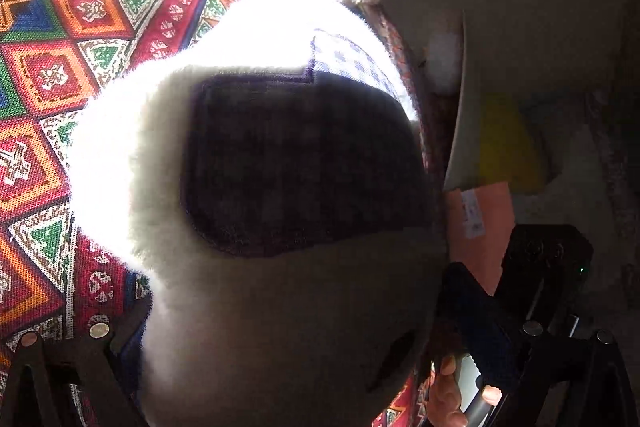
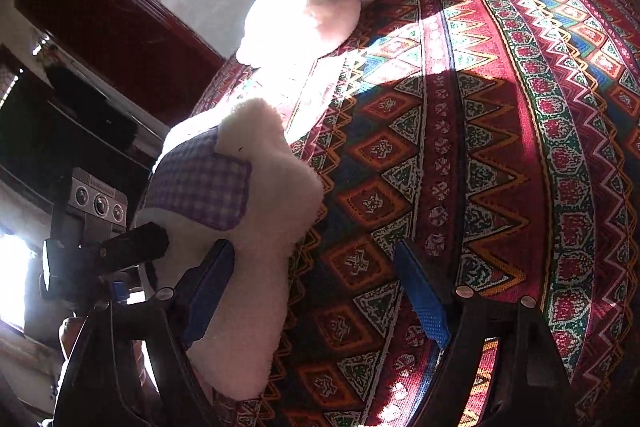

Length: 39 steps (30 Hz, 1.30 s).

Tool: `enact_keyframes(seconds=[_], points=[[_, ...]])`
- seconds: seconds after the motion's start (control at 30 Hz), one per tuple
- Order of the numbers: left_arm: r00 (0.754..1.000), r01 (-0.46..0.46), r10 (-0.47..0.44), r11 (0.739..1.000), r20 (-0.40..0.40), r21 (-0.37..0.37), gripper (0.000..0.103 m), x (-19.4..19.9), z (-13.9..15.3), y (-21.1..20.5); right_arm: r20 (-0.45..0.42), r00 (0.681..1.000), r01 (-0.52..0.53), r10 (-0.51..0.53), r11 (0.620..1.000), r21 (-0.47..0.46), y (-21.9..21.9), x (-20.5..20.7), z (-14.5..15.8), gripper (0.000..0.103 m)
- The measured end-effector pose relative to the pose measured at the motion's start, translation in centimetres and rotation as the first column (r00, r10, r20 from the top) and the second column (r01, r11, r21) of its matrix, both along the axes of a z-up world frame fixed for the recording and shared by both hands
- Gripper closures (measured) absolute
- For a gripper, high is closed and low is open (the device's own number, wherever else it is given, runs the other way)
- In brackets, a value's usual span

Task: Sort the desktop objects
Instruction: 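Grasp the gingham-patched plush with the left tool while the right tool grasps the other plush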

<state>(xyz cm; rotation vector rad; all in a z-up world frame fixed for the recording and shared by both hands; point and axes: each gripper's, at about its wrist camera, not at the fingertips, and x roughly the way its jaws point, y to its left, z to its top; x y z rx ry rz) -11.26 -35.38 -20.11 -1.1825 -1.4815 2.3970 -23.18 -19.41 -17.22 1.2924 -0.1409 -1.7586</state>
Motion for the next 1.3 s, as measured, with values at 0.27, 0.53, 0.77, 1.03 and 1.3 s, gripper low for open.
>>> enact_keyframes(seconds=[0.27, 0.53, 0.77, 1.03, 1.3], points=[[0.997, -0.077, 0.078, 0.995, -0.012, 0.068, 0.019, 0.3, 0.2, -0.3, 0.190, 0.974, 0.161, -0.127, 0.971, -0.177, 3.0, -4.1, 1.2, 0.000], [0.975, -0.185, 0.196, 0.976, -0.100, 0.116, 0.020, 1.9, 2.3, -2.4, 0.514, 0.853, 0.309, -0.086, 0.879, -0.364, -3.0, -12.3, -0.9, 0.000], [0.952, -0.268, 0.288, 0.948, -0.104, 0.172, 0.020, 3.2, 2.0, -4.8, 0.668, 0.730, 0.462, -0.146, 0.825, -0.326, -10.6, -18.3, -4.8, 0.000], [0.939, -0.297, 0.321, 0.938, -0.126, 0.179, 0.020, 3.6, 2.8, -7.2, 0.580, 0.790, 0.414, -0.198, 0.870, -0.266, -16.6, -21.4, -3.5, 0.019], [0.917, -0.321, 0.355, 0.927, -0.180, 0.195, 0.020, 7.3, 5.3, -8.9, 0.471, 0.874, 0.290, -0.121, 0.907, -0.305, -9.7, -17.0, -0.6, 0.024]])
